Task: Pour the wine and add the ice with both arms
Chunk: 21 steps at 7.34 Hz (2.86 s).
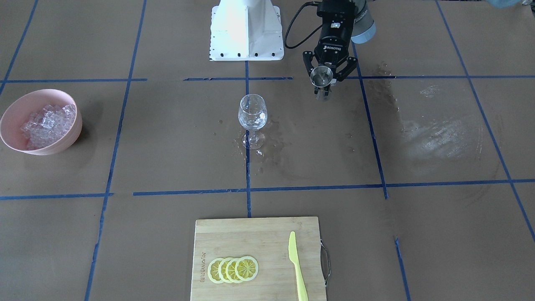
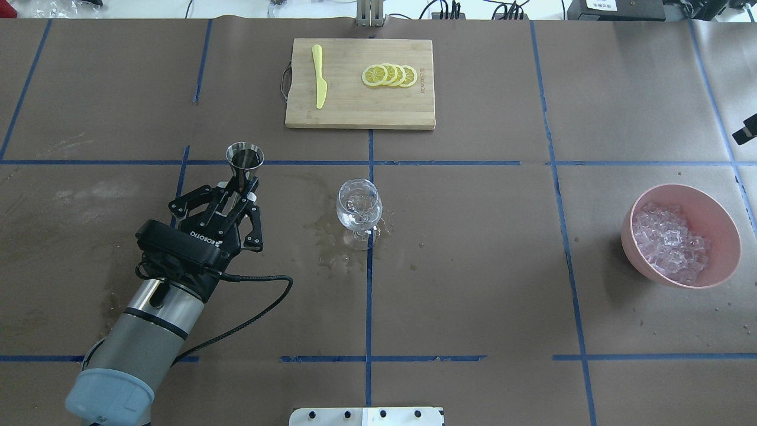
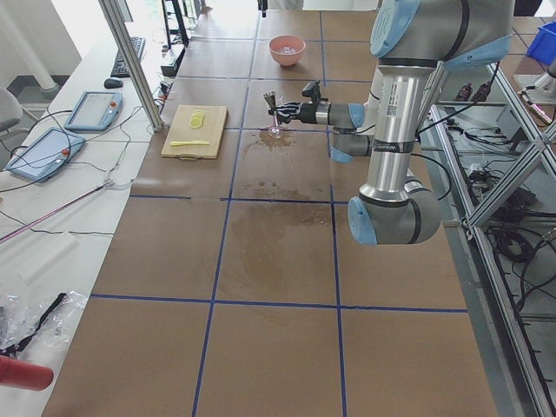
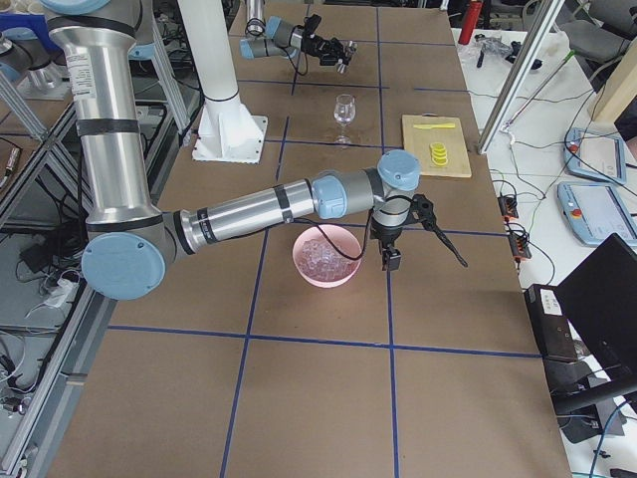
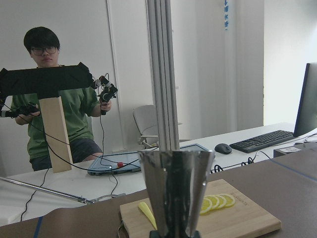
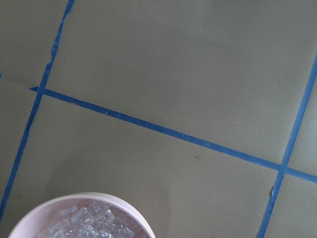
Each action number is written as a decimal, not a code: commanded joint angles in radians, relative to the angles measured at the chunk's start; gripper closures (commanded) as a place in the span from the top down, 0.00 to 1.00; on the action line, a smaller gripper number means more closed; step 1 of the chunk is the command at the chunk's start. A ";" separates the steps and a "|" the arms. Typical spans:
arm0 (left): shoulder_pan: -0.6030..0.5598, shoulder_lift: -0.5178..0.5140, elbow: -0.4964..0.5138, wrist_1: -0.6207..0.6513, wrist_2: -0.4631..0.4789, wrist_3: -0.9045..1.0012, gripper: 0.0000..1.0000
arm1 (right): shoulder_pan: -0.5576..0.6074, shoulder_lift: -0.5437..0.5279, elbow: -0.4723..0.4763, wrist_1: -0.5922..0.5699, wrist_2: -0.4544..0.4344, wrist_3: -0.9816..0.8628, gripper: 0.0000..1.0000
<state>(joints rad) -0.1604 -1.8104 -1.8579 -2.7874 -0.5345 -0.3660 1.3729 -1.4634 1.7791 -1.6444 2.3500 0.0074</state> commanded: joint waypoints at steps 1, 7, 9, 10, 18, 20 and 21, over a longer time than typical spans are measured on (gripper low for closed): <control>0.001 -0.053 0.006 0.079 -0.066 0.053 0.00 | 0.000 0.000 0.000 0.002 0.000 -0.001 1.00; 0.001 -0.173 0.011 0.449 -0.070 0.237 0.00 | 0.000 -0.003 0.000 0.000 0.000 0.000 1.00; 0.001 -0.187 0.002 0.528 -0.070 0.286 0.00 | 0.000 -0.005 0.000 0.000 0.000 0.000 1.00; 0.001 -0.187 0.000 0.545 -0.070 0.326 0.00 | 0.000 -0.005 0.000 0.000 0.000 0.000 1.00; -0.027 -0.201 -0.027 0.601 -0.163 0.528 0.00 | 0.000 -0.005 -0.001 0.000 0.000 0.000 1.00; -0.045 -0.225 -0.029 0.705 -0.180 0.545 0.00 | 0.000 -0.005 -0.001 0.000 0.000 0.000 1.00; -0.045 -0.231 -0.046 0.773 -0.199 0.553 0.00 | 0.000 -0.005 -0.001 0.000 0.000 0.000 1.00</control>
<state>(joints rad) -0.1996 -2.0285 -1.8901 -2.0971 -0.7131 0.1769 1.3729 -1.4680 1.7780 -1.6444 2.3501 0.0077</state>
